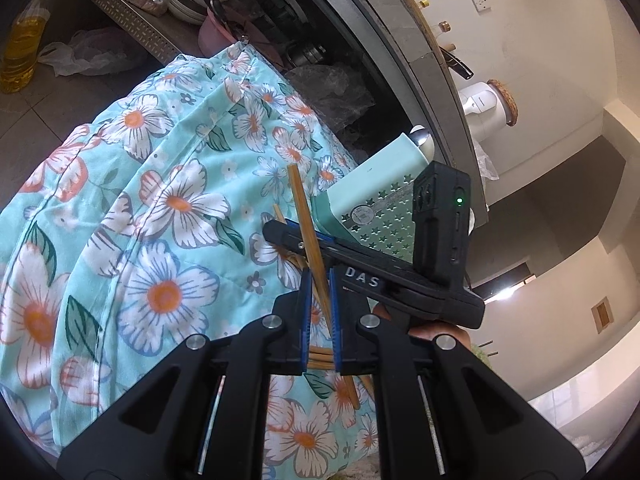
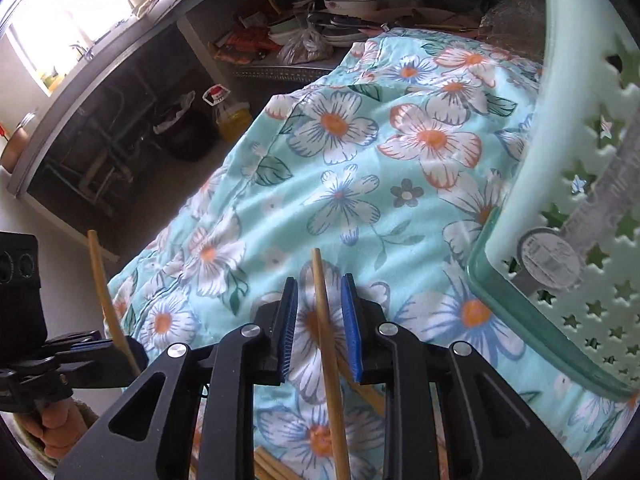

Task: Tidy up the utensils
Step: 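Lift the chopstick with the left tool over the caddy while the right tool lifts its chopstick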

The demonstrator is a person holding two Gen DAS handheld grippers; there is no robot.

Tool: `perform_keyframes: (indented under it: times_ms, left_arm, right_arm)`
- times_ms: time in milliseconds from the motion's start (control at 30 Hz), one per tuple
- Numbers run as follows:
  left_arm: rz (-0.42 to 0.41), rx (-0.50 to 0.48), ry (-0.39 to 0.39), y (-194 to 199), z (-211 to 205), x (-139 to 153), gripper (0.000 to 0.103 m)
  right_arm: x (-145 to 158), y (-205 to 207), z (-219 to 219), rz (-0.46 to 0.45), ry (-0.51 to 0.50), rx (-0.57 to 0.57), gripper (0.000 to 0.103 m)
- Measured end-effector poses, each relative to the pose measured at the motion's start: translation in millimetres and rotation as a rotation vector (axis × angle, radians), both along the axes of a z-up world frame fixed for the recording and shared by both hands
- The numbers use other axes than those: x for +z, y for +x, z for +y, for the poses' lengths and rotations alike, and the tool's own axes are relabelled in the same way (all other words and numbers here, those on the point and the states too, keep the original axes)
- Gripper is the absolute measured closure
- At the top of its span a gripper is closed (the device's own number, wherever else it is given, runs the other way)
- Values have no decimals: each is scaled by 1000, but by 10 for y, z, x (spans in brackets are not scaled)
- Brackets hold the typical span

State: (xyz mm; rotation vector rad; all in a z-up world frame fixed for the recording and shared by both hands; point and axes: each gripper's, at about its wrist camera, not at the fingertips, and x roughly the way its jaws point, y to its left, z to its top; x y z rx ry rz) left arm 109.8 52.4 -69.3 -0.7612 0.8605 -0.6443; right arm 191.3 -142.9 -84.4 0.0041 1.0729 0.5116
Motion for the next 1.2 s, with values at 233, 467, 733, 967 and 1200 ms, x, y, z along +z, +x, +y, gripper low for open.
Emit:
perform_keyframes:
  times_ms: [233, 467, 733, 967, 1200]
  left_arm:
    - [-42, -15, -24, -43, -63, 126, 97]
    - [-109, -48, -33, -115, -132, 362, 99]
    - [-187, -95, -82, -158, -191, 789, 99]
    - [-323, -108, -76, -53, -265, 1391, 99]
    - [-461, -60, -93, 295, -499, 1986, 99]
  right_arm:
    - [326, -92, -180, -111, 30, -37, 97]
    - [1034, -544, -728, -309, 99, -143, 97]
    - [1666, -1213, -1375, -523, 176, -287, 97]
    - [1918, -1692, -1680, -683, 144, -404, 97]
    - [2017, -1892, -1896, -734, 165, -447, 97]
